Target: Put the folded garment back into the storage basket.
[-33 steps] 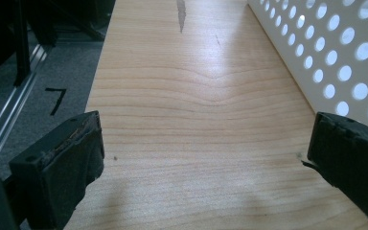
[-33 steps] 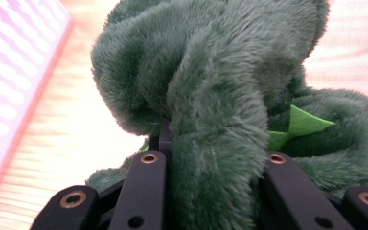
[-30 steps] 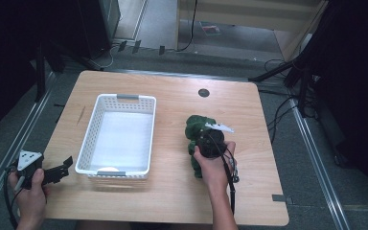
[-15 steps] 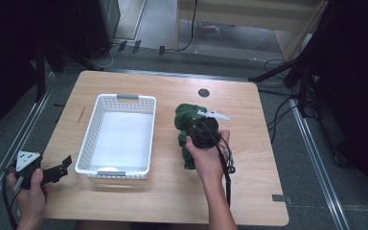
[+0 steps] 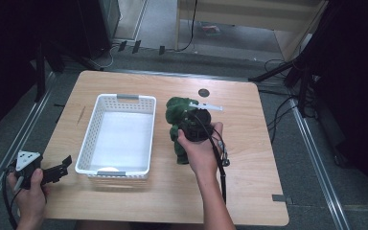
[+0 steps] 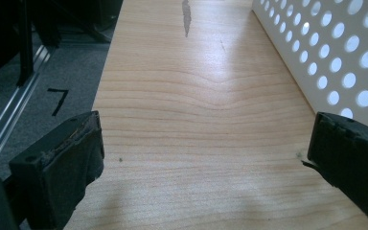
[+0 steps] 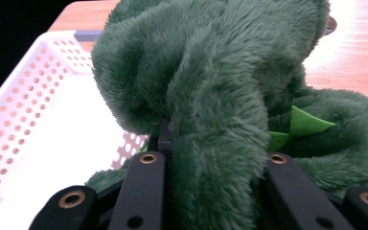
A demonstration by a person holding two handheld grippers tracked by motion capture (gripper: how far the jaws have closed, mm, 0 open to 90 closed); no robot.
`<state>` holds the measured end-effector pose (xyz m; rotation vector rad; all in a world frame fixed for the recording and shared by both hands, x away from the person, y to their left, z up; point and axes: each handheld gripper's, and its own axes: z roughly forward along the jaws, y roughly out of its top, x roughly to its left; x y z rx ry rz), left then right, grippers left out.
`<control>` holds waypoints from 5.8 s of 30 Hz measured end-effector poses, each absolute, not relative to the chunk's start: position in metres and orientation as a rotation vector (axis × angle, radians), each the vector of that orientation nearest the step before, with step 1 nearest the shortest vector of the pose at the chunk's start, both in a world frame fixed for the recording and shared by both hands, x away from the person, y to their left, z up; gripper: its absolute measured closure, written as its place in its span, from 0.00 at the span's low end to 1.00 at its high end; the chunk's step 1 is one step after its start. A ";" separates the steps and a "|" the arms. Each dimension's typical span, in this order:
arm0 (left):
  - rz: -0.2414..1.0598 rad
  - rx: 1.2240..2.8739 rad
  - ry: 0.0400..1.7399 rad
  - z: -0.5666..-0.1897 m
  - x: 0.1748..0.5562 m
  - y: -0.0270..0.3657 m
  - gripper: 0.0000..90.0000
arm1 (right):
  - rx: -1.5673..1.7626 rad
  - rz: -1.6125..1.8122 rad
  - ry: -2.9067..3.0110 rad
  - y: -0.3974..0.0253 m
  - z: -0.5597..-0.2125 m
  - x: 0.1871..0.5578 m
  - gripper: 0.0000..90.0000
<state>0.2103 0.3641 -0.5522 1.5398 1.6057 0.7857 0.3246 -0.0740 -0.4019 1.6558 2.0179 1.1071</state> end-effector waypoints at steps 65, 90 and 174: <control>0.755 1.511 1.601 -0.552 0.210 0.370 0.00 | 1.505 1.087 2.290 0.096 -0.443 0.354 0.78; 0.765 1.517 1.604 -0.552 0.210 0.368 0.00 | 1.565 1.003 2.252 0.122 -0.502 0.367 0.66; 0.787 1.545 1.594 -0.552 0.210 0.365 0.00 | 1.610 1.021 1.879 -0.130 -0.455 0.321 0.00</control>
